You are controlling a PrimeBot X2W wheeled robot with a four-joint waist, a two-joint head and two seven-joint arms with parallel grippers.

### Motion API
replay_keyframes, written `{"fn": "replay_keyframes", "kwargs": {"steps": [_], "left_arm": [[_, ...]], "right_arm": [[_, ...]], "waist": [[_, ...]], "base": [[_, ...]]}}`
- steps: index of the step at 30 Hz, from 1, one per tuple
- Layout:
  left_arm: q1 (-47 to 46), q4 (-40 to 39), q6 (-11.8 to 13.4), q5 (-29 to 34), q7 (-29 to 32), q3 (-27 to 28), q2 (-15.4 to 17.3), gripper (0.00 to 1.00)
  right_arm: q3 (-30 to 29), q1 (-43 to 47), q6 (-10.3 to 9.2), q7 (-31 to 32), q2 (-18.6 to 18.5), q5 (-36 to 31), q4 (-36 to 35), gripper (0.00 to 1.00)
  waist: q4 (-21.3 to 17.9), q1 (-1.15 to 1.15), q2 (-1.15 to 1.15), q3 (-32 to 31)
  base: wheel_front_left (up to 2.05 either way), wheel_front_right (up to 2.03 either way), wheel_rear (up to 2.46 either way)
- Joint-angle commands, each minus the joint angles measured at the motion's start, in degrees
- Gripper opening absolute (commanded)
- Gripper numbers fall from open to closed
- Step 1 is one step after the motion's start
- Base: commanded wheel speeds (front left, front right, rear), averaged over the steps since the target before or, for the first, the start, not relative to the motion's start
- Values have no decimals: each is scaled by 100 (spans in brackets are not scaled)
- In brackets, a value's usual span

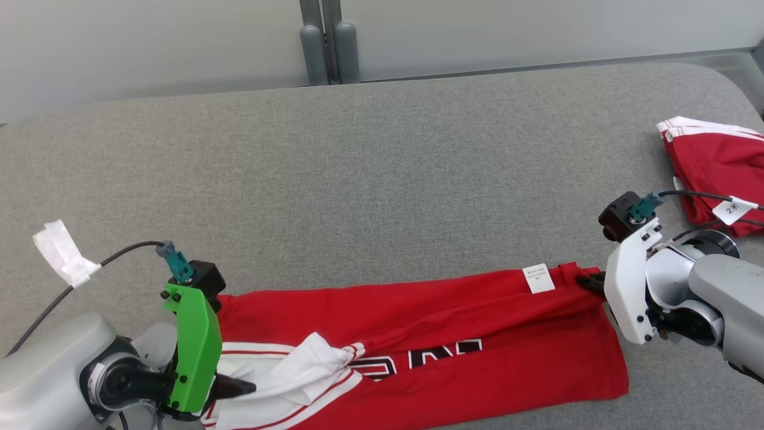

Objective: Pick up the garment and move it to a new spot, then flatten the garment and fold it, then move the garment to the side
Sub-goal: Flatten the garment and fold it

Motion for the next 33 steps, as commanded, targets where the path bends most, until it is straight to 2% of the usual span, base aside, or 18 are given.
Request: {"fn": "replay_keyframes", "kwargs": {"steps": [1,3,4,5,6,12,16,20,23,25,28,30,33], "left_arm": [[126,82,4,-6,27,-26,-63,12],[187,220,-10,7,41,-46,-115,46],[210,277,-19,14,57,-58,-141,71],[235,340,-32,27,59,-64,-172,96],[252,387,-36,25,56,-68,-189,100],[282,596,-85,28,27,-56,-244,100],[222,562,-112,68,-138,49,-170,100],[90,378,-161,364,-781,301,-44,100],[186,192,-154,584,-1651,631,80,100],[283,103,-32,824,-2273,799,187,100],[483,-39,290,1207,-3346,1089,272,100],[654,-114,608,1463,-4019,1249,345,100],[988,-254,1106,1772,-4915,1427,396,100]], "right_arm": [[10,93,-6,89,14,-8,1,4],[13,154,-6,226,41,-20,-19,36],[11,170,-6,289,48,-11,-27,48],[10,200,-6,385,50,-5,-27,77],[9,216,-6,456,51,-20,-39,98],[11,258,-6,708,14,-67,-62,100],[11,177,-6,483,-24,59,-19,100],[-170,87,-6,-205,-79,235,64,100],[-509,155,-6,-1098,-88,309,161,100],[-767,231,-6,-1765,-75,220,290,100],[-1201,428,-6,-2851,16,84,486,100],[-1493,602,-6,-3284,69,-37,649,100],[-2136,864,-6,-3481,237,-301,777,100]], "waist": [[-11,0,0,-2],[-31,0,0,-25],[-41,0,0,-38],[-51,0,0,-53],[-59,0,0,-66],[-92,0,0,-219],[-91,0,0,-369],[-64,0,0,-527],[-37,0,0,-618],[-22,0,0,-650],[22,0,0,-703],[47,0,0,-734],[75,0,0,-766]], "base": [[0,0,0],[0,0,0],[0,0,0],[0,0,0],[0,0,0],[0,0,0],[0,0,0],[0,0,0],[0,0,0],[0,0,0],[0,0,0],[0,0,0],[0,0,0]]}}
